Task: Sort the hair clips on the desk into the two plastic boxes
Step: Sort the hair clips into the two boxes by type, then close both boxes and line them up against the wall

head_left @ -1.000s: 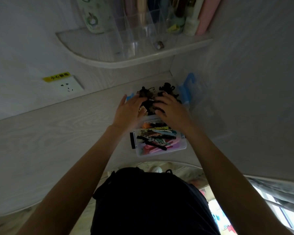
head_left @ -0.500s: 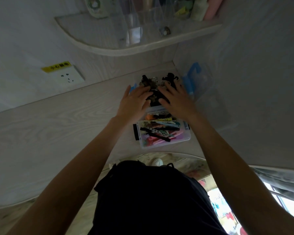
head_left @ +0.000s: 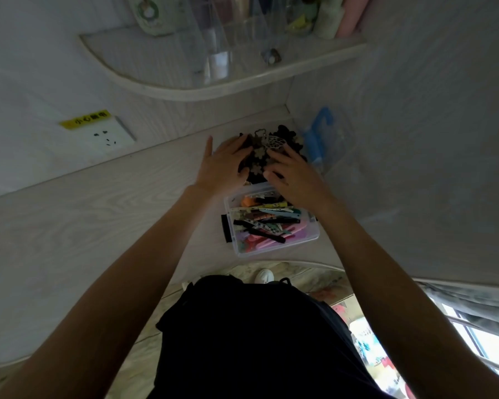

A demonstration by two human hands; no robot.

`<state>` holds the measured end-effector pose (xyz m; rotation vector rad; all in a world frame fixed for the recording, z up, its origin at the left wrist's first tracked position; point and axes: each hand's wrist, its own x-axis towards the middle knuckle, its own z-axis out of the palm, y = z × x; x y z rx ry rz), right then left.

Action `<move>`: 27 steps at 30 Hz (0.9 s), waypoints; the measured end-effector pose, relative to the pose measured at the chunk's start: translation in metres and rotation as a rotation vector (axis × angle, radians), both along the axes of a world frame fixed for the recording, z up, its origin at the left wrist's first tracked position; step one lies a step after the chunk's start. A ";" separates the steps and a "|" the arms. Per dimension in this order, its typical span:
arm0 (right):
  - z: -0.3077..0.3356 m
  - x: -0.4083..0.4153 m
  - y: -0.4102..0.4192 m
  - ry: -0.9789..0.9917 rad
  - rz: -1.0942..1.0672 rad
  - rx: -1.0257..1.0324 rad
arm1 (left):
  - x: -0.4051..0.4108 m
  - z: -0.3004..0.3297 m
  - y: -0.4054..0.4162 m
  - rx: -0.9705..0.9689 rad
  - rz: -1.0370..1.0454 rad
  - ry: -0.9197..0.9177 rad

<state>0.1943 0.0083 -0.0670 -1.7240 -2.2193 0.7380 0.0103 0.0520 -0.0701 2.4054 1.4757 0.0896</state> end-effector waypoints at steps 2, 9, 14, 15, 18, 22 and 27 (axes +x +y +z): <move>0.007 0.004 -0.001 0.055 -0.004 0.035 | -0.004 -0.001 -0.004 0.061 0.038 -0.170; 0.038 0.043 -0.015 -0.226 -0.389 0.546 | -0.025 -0.007 -0.026 0.074 0.398 -0.550; 0.056 0.038 -0.018 -0.363 -0.515 0.624 | -0.019 -0.003 -0.022 -0.188 0.512 -0.577; 0.057 0.037 -0.018 -0.380 -0.544 0.612 | -0.018 -0.003 -0.020 -0.203 0.528 -0.567; 0.051 0.035 -0.015 -0.540 -0.604 0.538 | -0.016 -0.001 -0.021 -0.231 0.555 -0.559; 0.051 0.032 -0.007 -0.447 -0.543 0.519 | -0.018 0.001 -0.028 -0.273 0.626 -0.641; 0.053 0.033 -0.001 0.089 -0.520 0.359 | -0.028 0.000 -0.031 -0.334 0.731 -0.776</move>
